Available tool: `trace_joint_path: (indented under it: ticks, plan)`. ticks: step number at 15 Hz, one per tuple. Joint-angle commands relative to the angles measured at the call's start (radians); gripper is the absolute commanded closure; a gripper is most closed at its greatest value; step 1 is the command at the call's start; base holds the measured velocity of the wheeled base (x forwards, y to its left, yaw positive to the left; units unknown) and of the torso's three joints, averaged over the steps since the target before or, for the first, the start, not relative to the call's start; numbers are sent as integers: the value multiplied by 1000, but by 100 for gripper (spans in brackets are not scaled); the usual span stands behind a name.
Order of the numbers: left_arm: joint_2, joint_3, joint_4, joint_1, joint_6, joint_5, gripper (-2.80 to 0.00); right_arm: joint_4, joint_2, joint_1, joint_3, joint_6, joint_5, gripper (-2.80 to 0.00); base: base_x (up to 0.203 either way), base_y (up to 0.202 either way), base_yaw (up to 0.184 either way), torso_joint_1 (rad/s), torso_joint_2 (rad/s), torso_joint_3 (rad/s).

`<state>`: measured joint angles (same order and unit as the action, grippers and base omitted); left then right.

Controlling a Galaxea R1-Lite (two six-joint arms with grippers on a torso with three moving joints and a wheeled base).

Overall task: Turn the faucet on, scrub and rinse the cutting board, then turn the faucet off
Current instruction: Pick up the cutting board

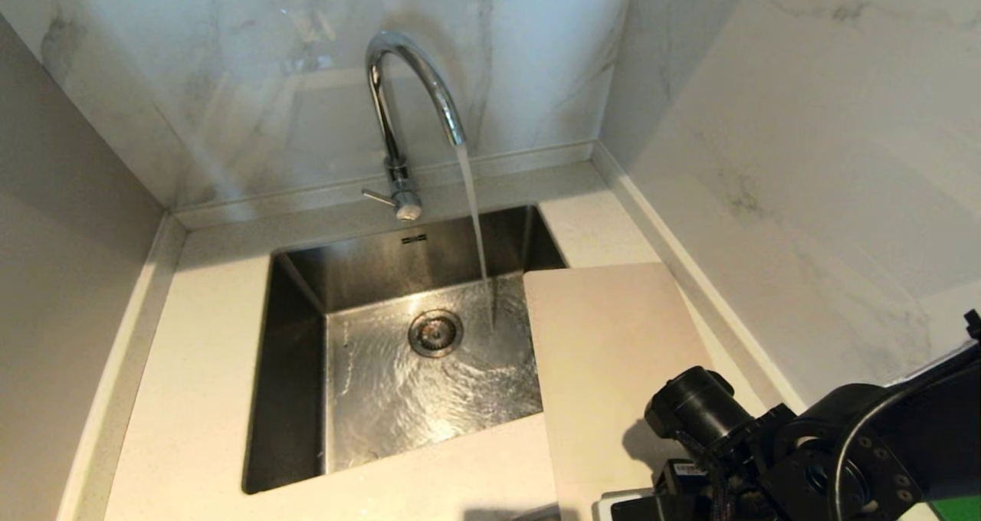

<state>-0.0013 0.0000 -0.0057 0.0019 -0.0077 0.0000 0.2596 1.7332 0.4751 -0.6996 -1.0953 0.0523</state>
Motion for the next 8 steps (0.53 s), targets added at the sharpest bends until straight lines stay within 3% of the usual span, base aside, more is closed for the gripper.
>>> trace_joint_path:
  ticks: [1,8]
  plan:
    - [1,0,0,0,0,0,0,3,-11,3,3,-5,2,-280,0,0,0,0,0,0]
    - [1,0,0,0,0,0,0,3,-43,7,49,-5,3,-280,0,0,0,0,0,0]
